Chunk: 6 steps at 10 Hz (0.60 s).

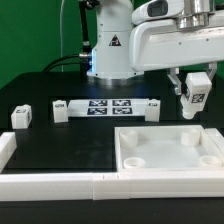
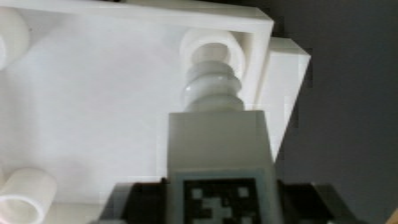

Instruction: Assemble one leg

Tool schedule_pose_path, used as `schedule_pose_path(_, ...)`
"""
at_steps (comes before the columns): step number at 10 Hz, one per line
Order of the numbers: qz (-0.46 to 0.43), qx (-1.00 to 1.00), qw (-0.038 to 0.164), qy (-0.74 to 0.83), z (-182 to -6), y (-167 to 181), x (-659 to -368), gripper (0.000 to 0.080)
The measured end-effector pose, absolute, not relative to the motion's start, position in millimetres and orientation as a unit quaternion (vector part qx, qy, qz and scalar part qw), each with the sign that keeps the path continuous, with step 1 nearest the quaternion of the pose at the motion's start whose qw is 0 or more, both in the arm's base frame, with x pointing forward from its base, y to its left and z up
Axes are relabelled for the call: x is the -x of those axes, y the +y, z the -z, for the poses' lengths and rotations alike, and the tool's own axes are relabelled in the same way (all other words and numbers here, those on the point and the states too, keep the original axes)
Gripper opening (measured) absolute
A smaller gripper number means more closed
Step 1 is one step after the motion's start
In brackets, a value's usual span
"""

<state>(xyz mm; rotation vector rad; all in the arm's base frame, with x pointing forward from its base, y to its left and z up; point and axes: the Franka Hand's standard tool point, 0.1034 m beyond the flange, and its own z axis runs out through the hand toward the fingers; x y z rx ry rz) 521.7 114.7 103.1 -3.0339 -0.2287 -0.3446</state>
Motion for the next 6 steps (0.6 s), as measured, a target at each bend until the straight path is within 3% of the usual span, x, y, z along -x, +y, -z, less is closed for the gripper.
schedule_pose_path(3,0.114,0.990,0.040,-0.075,-98.5,118,-522,0.0287)
schedule_pose_path(6,0.102,0.991,0.046,-0.077,-100.3,128,-584,0.0287)
